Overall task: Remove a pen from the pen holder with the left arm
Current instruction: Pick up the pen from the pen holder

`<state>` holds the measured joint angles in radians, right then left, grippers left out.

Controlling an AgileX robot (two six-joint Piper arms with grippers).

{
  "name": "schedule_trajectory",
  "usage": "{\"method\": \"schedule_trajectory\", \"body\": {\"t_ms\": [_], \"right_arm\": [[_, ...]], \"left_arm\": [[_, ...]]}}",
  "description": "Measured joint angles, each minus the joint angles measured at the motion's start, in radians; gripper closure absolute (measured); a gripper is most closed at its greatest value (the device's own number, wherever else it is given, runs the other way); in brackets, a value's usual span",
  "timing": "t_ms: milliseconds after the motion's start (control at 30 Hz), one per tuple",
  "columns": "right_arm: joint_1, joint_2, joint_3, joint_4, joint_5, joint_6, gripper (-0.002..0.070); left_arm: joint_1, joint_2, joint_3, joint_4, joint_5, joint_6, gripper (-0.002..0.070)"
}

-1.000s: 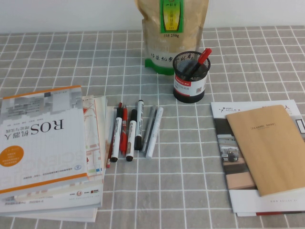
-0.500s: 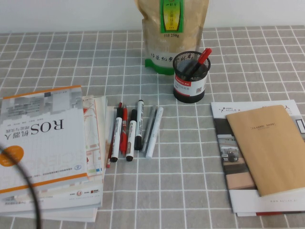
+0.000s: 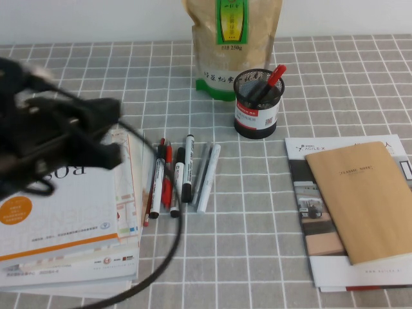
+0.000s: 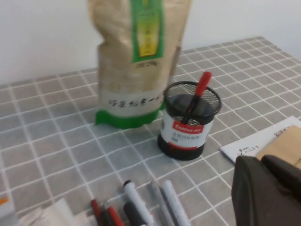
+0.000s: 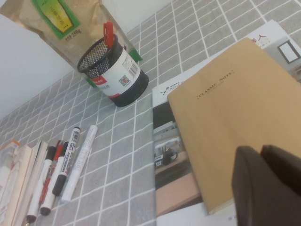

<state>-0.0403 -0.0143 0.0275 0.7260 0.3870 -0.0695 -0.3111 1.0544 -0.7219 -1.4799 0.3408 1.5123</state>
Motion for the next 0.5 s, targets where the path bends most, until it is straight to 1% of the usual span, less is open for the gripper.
{"method": "schedule_trajectory", "body": {"t_ms": [67, 100, 167, 267, 367, 433, 467, 500], "right_arm": [[0.000, 0.000, 0.000, 0.000, 0.000, 0.000, 0.0689], [0.000, 0.000, 0.000, 0.000, 0.000, 0.000, 0.0689], [0.000, 0.000, 0.000, 0.000, 0.000, 0.000, 0.0689], [0.000, 0.000, 0.000, 0.000, 0.000, 0.000, 0.0689], [0.000, 0.000, 0.000, 0.000, 0.000, 0.000, 0.0689], [0.000, 0.000, 0.000, 0.000, 0.000, 0.000, 0.0689], [0.000, 0.000, 0.000, 0.000, 0.000, 0.000, 0.0689], [0.000, 0.000, 0.000, 0.000, 0.000, 0.000, 0.0689]], "left_arm": [[-0.061, 0.069, -0.037, -0.061, -0.048, 0.065, 0.0678], [-0.088, 0.101, -0.057, -0.058, -0.072, 0.075, 0.0678], [-0.121, 0.149, -0.093, -0.004, -0.101, 0.048, 0.0678], [-0.149, 0.228, -0.161, 0.214, -0.107, -0.174, 0.0678], [-0.152, 0.296, -0.242, 0.483, -0.089, -0.499, 0.0678], [-0.154, 0.340, -0.305, 0.688, -0.078, -0.723, 0.0678], [-0.154, 0.362, -0.336, 0.811, -0.072, -0.830, 0.0678], [-0.154, 0.380, -0.361, 0.892, -0.069, -0.914, 0.0678]]}}
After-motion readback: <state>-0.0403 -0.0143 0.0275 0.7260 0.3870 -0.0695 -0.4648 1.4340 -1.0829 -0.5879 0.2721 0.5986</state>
